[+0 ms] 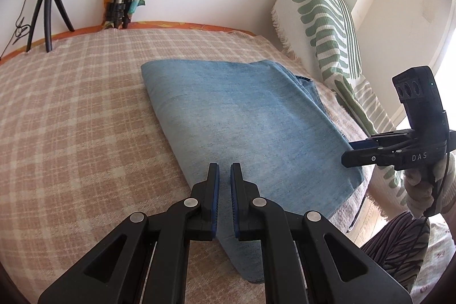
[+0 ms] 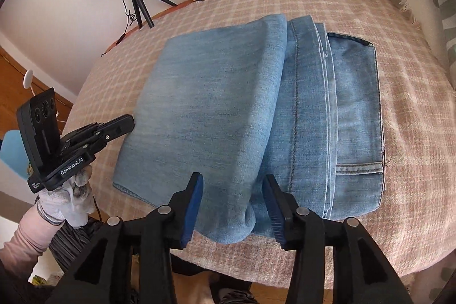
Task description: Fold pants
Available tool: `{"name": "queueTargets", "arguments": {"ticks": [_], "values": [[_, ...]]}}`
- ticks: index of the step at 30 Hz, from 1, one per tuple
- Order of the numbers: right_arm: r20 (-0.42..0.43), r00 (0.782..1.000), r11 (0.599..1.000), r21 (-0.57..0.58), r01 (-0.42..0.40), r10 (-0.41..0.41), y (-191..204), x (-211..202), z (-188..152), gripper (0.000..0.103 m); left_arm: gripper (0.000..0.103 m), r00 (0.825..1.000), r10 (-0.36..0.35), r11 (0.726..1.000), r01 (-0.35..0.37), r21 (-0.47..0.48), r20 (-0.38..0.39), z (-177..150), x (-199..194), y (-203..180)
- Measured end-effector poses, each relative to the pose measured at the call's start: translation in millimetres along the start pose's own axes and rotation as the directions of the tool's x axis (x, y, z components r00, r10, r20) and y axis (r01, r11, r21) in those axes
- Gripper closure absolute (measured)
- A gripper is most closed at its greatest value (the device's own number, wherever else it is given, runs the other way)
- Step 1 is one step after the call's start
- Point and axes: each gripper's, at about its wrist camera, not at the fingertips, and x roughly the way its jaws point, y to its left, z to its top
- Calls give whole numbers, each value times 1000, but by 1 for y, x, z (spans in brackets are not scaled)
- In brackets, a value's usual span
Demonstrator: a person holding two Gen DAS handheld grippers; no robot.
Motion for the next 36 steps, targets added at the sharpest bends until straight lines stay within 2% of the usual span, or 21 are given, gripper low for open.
{"name": "queueTargets", "arguments": {"ticks": [4, 7, 8, 9, 10, 11, 14, 16, 18, 21, 24, 28, 31, 32, 33, 34, 36], "values": [[42, 999, 997, 76, -29, 26, -16, 15, 22, 51, 97, 1000, 3, 1000, -3, -1, -4, -1, 2, 0], [43, 999, 993, 109, -35, 31, -14, 26, 25, 84, 97, 1000, 0, 1000, 0, -8, -5, -1, 1, 1], [51, 999, 994, 105, -19, 13, -10, 25, 24, 91, 96, 1000, -2, 1000, 2, -15, -4, 0, 0, 3], [56, 998, 996, 88, 10, -15, -4, 23, 24, 94, 89, 1000, -1, 1000, 1, -22, 0, 0, -2, 4], [64, 996, 996, 63, 55, -59, 5, 19, 26, 98, 78, 1000, 3, 999, -3, -33, 5, 2, -3, 7], [85, 991, 994, 43, 97, -101, 11, 12, 27, 100, 75, 1000, 6, 999, -5, -45, 11, 4, -6, 10], [143, 970, 979, -9, 202, -199, 24, -12, 35, 101, 74, 999, 15, 997, -13, -70, 36, 10, -12, 17], [145, 954, 962, -33, 271, -263, 21, -22, 38, 101, 74, 999, 19, 997, -15, -76, 49, 13, -15, 19], [118, 959, 966, 28, 257, -258, 0, -25, 38, 101, 74, 998, 18, 997, -14, -74, 57, 14, -16, 18], [90, 949, 952, 86, 293, -301, -27, -19, 30, 102, 74, 998, 14, 998, -11, -55, 56, 14, -13, 11], [83, 955, 953, 135, 272, -285, -48, -11, 24, 102, 74, 999, 13, 1000, -13, -3, 46, 11, -8, -1], [58, 955, 953, 101, 285, -292, -48, 4, 22, 101, 74, 999, 4, 998, -6, 59, 35, 8, -1, -19], [70, 968, 967, 102, 232, -240, -52, -3, 27, 91, 74, 999, -16, 995, 12, 103, 31, 7, 1, -31], [86, 974, 972, 123, 198, -209, -56, -9, 31, 80, 74, 999, -26, 992, 22, 120, 25, 6, 2, -36], [108, 976, 975, 137, 175, -190, -59, -13, 35, 75, 74, 999, -32, 990, 29, 139, 17, 4, 3, -39], [127, 973, 974, 142, 176, -194, -62, -16, 40, 72, 74, 999, -37, 987, 35, 156, 8, 2, 5, -43], [144, 967, 971, 146, 187, -208, -65, -16, 55, 72, 74, 999, -47, 981, 48, 189, -11, -1, 10, -50]]}}
